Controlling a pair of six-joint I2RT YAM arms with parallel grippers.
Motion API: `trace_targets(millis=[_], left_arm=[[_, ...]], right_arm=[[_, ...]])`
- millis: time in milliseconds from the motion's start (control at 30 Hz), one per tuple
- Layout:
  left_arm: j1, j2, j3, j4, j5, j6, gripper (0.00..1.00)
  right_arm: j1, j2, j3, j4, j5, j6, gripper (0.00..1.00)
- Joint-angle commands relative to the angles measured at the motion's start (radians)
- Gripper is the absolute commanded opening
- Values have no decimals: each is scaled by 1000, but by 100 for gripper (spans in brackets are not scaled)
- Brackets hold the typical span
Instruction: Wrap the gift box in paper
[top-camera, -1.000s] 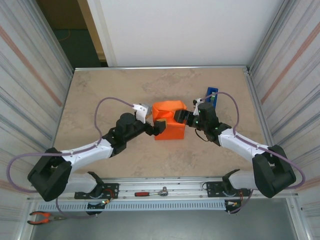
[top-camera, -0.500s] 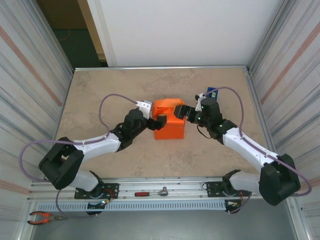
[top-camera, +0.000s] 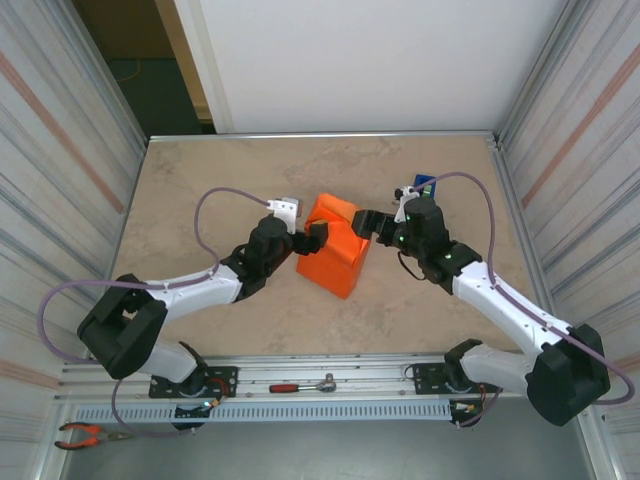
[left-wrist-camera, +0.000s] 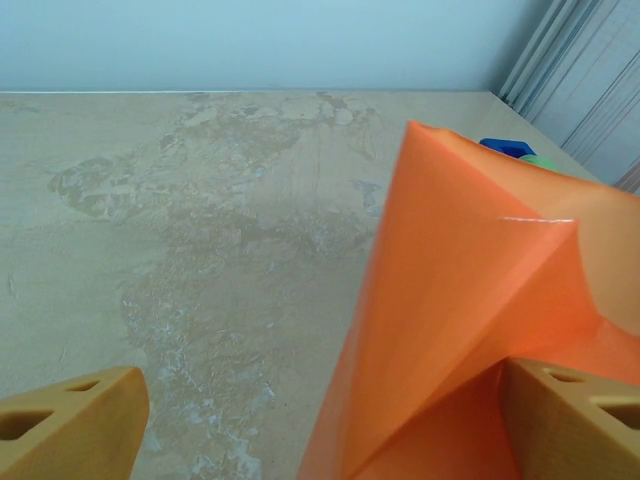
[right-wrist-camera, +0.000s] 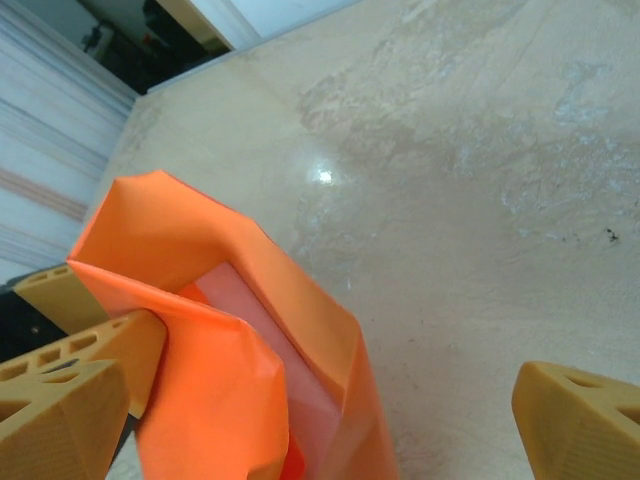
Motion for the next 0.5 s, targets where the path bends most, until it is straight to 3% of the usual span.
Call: trace_targets(millis=[0, 467], left_arm=[[-6, -9, -6, -50, -37, -2, 89], [-26, -38, -58, -42, -54, -13, 89]], right_arm=[[27, 15, -22, 12, 39, -24, 96], [138, 72, -25, 36, 105, 34, 96]])
